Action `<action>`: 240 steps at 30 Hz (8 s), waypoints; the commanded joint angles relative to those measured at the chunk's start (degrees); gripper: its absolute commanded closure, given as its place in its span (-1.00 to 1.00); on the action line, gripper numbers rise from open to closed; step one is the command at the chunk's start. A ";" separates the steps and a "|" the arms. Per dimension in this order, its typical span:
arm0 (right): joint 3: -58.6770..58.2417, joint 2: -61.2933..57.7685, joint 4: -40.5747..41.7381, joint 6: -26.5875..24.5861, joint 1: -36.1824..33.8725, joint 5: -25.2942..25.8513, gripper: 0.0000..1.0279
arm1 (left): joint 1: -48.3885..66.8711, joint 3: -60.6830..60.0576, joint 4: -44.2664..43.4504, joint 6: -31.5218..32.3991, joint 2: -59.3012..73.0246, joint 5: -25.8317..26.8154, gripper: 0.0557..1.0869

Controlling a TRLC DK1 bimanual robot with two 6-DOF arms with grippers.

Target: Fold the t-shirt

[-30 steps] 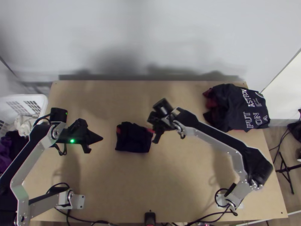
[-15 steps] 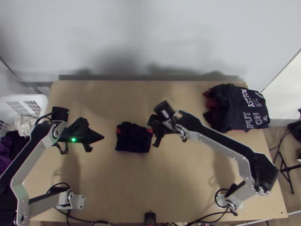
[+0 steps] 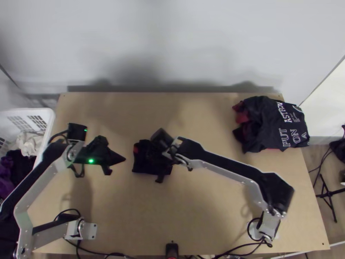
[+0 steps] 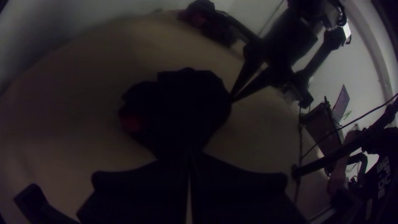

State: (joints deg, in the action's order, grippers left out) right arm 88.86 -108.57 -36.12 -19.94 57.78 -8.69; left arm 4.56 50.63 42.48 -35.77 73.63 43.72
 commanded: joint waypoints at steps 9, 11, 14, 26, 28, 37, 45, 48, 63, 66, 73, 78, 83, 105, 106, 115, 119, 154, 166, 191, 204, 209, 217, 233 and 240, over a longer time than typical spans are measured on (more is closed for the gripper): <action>2.90 -4.63 0.00 0.70 -0.30 -1.68 0.95 | 18.56 -1.06 -13.21 8.26 10.66 -6.02 0.92; 3.16 -4.80 0.08 0.61 -0.83 -1.68 0.95 | 20.05 -1.06 -14.62 9.05 12.68 -6.99 0.92; 3.16 -4.80 0.00 0.61 -1.27 -1.68 0.95 | 21.55 -1.06 -16.02 9.31 15.94 -11.21 0.92; 2.02 -4.98 0.79 0.61 -1.27 -2.03 0.95 | 21.63 -2.12 -18.05 9.49 18.13 -18.68 0.92; 1.93 -5.33 1.05 0.61 -1.27 -2.12 0.95 | 21.46 -2.12 -18.05 9.93 18.31 -18.85 0.92; 2.81 -11.13 5.18 -0.80 -3.99 -2.12 0.95 | 21.46 -1.94 -18.84 10.28 18.31 -19.20 0.92; 2.28 -12.80 7.91 -1.85 -7.33 -2.03 0.95 | 21.28 -2.12 -18.84 10.46 18.22 -19.20 0.92; 1.76 -12.28 7.91 -2.12 -9.09 -1.95 0.95 | 21.28 -2.12 -18.75 10.46 18.31 -19.20 0.92; -11.69 0.73 7.91 -5.37 -19.37 -1.07 0.95 | 21.02 -2.20 -19.01 10.54 18.22 -19.12 0.92; -13.10 3.46 7.91 -4.93 -19.63 -1.07 0.95 | 21.02 -2.29 -19.01 10.72 18.13 -19.12 0.92; -13.80 7.41 5.88 -1.94 -17.26 -1.07 0.67 | 20.14 -2.56 -18.57 14.50 13.39 -16.74 0.89; -15.91 9.43 5.09 0.70 -15.50 -1.07 0.15 | 20.49 -2.64 -14.88 16.26 6.79 -15.16 -0.21; -16.70 11.10 3.42 3.68 -14.45 -0.98 -0.39 | 20.84 -3.61 -13.56 19.51 0.99 -12.61 -0.90; -18.02 8.12 6.24 -3.08 7.44 18.97 -0.80 | -6.23 -0.97 -6.09 16.96 -19.75 -12.52 -0.90; -17.67 7.85 6.41 -3.26 7.61 19.06 -0.80 | -6.67 -1.32 -5.74 16.61 -20.36 -12.61 -0.90; -17.23 5.21 9.49 -6.69 8.84 22.22 -0.80 | -7.28 -4.40 -4.60 15.38 -23.62 -12.52 -0.90; -16.88 4.25 10.72 -6.60 9.46 22.49 -0.80 | -7.37 -4.75 -4.51 15.29 -24.14 -12.52 -0.90; -20.13 -2.34 26.54 -17.50 10.07 33.30 -0.83 | -13.52 -5.90 -5.48 10.90 -23.35 -9.80 -0.90; -19.78 -5.33 30.41 -23.03 5.41 34.70 -0.83 | -13.61 -6.07 -5.56 10.81 -23.09 -9.18 -0.90; -21.97 -0.85 43.68 -28.92 0.14 35.49 0.95 | -14.75 -4.40 -4.42 10.02 -22.47 -8.30 -0.90; -27.34 13.04 43.68 -34.28 -12.52 35.41 0.95 | -14.58 -2.38 -1.61 11.34 -21.42 -8.39 -0.90; -28.13 16.99 43.68 -37.80 -19.02 33.12 0.95 | -14.49 -0.18 0.68 11.51 -21.15 -8.39 -0.90; -24.26 18.05 43.68 -43.25 -30.27 27.50 0.95 | -13.43 1.93 1.64 14.68 -19.05 -8.39 -0.90; -20.83 18.93 45.08 -52.13 -55.49 16.07 0.95 | -11.06 2.28 2.35 17.66 -18.08 -8.48 -0.90; -18.72 17.96 46.84 -53.71 -64.99 12.29 0.95 | -10.18 2.45 1.91 18.28 -17.81 -8.83 -0.90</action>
State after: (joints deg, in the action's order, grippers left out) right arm 68.36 -90.00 9.78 -72.20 1.80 6.90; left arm -6.52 52.97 44.69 -18.11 55.57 35.11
